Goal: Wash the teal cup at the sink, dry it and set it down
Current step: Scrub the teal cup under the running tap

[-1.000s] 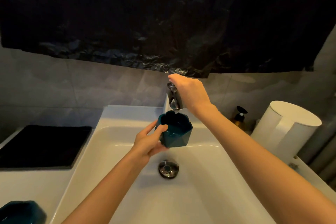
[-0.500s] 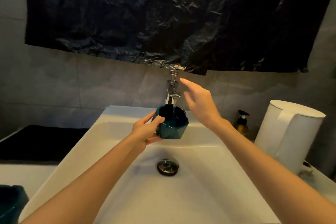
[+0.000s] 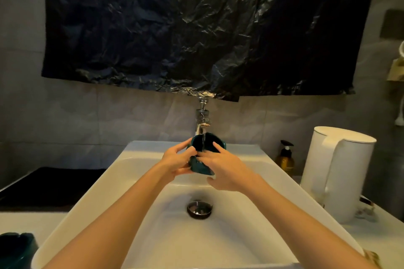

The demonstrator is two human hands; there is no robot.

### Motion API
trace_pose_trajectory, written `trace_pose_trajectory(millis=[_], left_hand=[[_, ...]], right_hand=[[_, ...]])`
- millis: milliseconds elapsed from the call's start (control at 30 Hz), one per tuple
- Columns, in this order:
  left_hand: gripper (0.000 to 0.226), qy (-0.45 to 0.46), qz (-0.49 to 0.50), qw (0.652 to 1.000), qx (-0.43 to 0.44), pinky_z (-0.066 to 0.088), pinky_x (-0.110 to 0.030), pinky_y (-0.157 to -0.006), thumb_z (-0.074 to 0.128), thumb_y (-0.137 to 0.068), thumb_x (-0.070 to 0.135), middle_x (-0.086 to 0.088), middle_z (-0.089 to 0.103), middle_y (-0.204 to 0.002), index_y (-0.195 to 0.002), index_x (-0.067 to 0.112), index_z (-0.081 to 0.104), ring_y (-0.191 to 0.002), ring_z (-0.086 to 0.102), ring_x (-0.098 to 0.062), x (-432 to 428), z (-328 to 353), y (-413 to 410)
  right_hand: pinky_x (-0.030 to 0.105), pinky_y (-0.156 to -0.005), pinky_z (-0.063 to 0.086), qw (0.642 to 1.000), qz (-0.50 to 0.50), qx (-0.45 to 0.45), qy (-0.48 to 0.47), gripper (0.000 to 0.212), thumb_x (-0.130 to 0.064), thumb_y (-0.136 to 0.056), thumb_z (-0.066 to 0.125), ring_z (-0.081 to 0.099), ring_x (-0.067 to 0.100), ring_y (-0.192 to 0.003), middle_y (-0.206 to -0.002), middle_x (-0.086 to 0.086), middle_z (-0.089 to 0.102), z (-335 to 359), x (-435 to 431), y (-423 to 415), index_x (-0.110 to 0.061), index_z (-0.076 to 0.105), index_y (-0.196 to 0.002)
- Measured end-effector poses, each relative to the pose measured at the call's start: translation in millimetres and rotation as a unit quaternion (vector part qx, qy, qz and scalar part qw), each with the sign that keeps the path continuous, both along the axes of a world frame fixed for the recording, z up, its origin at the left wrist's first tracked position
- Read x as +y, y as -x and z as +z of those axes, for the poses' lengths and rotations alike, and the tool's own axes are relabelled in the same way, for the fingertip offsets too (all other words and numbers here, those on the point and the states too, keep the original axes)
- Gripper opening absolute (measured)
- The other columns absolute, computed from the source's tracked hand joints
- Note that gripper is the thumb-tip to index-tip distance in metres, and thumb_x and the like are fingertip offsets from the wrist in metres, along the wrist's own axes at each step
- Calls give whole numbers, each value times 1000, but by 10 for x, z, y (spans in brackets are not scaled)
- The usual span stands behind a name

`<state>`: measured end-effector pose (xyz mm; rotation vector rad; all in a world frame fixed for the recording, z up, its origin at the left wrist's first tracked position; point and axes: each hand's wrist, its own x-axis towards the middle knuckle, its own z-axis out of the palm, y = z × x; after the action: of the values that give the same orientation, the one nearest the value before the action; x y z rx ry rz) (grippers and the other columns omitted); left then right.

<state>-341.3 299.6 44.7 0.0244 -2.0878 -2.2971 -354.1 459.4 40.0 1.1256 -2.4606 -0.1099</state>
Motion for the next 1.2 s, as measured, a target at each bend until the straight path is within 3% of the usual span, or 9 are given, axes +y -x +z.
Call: trace_pose_trajectory(millis=[133,300,433,600,733,833,933,1033,1200], left_hand=[[38,16,-10,1000,-1,55,-46,-82,60,-90,16,-14,60,-123,-126,27,56,-103,64,-35,7,-74,104],[38,47,-27,998,-20,56,-42,-80,56,-92,16,-12,60,-122,-128,26,54,-101,64,-33,-36,-130,175],[34,62,-36,997,-18,57,-39,-73,57,-92,17,-11,61,-119,-125,25,56,-97,65,-31,-85,-104,160],[37,77,-34,996,-7,58,-34,-66,56,-92,16,-6,61,-112,-129,24,55,-90,66,-26,-104,-103,151],[38,87,-36,996,0,58,-33,-62,57,-92,15,-8,61,-109,-128,25,55,-80,66,-22,-107,-74,118],[40,97,-12,995,12,58,-35,-63,61,-89,14,-11,62,-113,-127,27,56,-88,66,-26,-111,-76,119],[42,101,-4,995,25,59,-36,-65,60,-88,11,-11,63,-112,-127,26,57,-94,66,-28,-143,-89,116],[42,118,-11,992,35,58,-35,-66,60,-89,11,-10,62,-114,-128,26,56,-97,64,-27,-170,-88,100],[48,117,31,991,58,57,-39,-73,63,-86,7,-11,58,-123,-129,27,54,-107,58,-30,-220,-89,136]], right_hand=[[40,-115,-13,989,-42,117,-80,75,-51,-82,60,43,22,-134,-143,6,49,-68,120,135,-11,42,-142],[42,-114,-18,994,14,95,-47,57,-44,-85,59,46,16,-131,-134,-5,58,-78,32,104,-20,52,-135],[41,-113,-22,993,-47,95,-48,83,-65,-84,51,37,17,-138,-143,1,50,-49,19,93,-15,32,-148],[37,-117,-13,998,0,56,-38,65,-51,-86,57,34,17,-139,-142,-5,51,-88,-38,36,-20,44,-141],[49,-115,3,988,-57,131,-50,80,-65,-72,63,60,22,-116,-113,5,70,-114,3,86,-9,57,-129],[40,-119,-1,992,-39,109,-46,53,-44,-81,63,60,25,-113,-107,4,71,-144,-29,10,-11,62,-122],[38,-117,23,997,10,-12,80,40,-21,-86,63,38,32,-131,-130,1,59,-216,-51,-33,-19,60,-125],[44,-113,31,990,10,-65,121,35,-12,-84,66,39,32,-130,-130,1,59,-254,-38,-24,-20,66,-118],[46,-112,-25,989,-97,75,-80,34,-13,-89,55,51,17,-124,-119,-2,65,-201,38,-22,-22,59,-121]])
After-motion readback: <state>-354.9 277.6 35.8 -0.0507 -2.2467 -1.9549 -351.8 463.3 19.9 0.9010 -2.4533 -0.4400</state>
